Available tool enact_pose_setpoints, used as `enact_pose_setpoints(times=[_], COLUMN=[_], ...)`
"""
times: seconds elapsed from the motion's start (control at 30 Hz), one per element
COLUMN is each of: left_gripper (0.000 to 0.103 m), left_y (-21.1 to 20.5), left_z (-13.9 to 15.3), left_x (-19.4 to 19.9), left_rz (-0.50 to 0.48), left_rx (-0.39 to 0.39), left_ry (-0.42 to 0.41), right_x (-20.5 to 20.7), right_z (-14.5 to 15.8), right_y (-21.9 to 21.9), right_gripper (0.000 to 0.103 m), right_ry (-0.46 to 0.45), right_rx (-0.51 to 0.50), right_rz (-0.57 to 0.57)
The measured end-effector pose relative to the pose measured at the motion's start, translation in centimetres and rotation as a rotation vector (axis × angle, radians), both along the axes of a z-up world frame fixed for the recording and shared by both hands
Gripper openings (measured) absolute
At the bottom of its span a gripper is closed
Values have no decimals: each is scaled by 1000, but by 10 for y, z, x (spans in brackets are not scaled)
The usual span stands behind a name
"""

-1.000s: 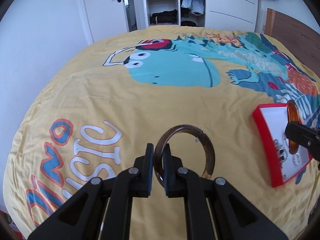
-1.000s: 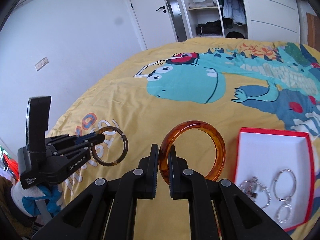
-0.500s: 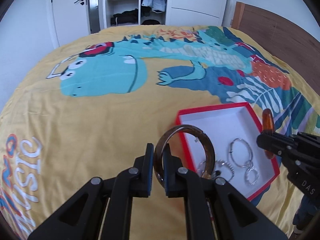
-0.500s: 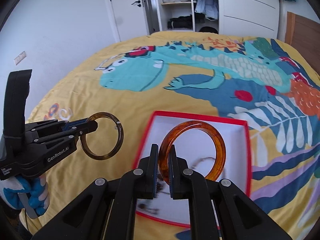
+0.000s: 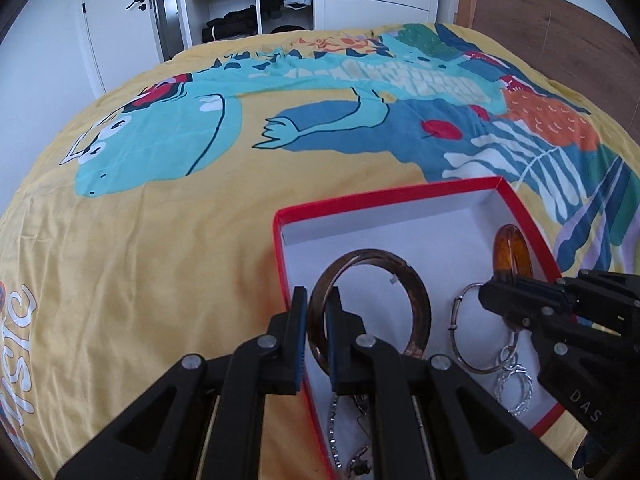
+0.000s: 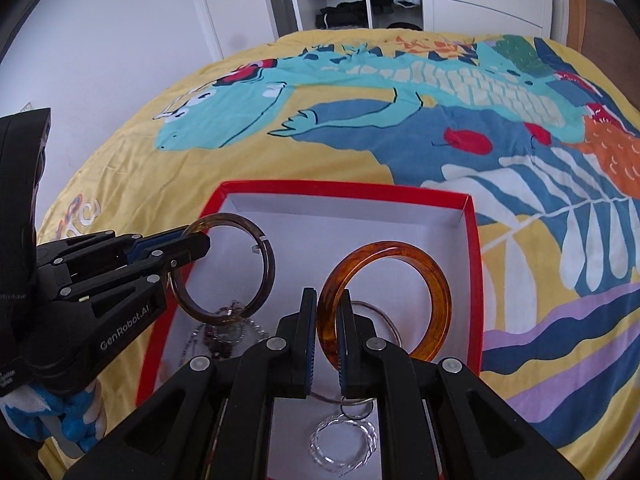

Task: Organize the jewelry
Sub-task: 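Carry both bangles over the red box with both tools, then open both tools to release the bangles into the box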

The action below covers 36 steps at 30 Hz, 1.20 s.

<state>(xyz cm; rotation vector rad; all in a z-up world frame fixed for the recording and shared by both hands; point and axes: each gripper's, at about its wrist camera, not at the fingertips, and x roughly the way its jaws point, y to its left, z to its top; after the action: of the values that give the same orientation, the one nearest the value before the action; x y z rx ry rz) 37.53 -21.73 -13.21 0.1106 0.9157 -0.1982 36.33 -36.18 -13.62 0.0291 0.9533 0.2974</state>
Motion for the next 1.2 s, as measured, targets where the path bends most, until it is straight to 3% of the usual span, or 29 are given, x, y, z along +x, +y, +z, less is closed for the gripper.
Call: enact_pose_setpoints(times=[0.37,0.53,0.7,0.8,1.2], left_gripper=[9,11,12,12,20], left_y=[-10,-15,-14,-11,8], left_z=[-10,-18,-18,-15,32], left_x=[10,15,15,13,-30], left_rz=[13,17,18,12,11], left_rx=[27,47,38,16,-43], left_ry=[2,41,44,51,5], right_x=[22,22,18,14,-31], right_z=[-21,-22,-21,-17,25], right_y=[-2,-6,-8,-12,-16], right_gripper=[10,12,25,27,42], right_ry=[51,59,60,56,4], right_rx=[-26,-26,-42,-32,-2], right_rz=[-10,-21,-32,-46,-111])
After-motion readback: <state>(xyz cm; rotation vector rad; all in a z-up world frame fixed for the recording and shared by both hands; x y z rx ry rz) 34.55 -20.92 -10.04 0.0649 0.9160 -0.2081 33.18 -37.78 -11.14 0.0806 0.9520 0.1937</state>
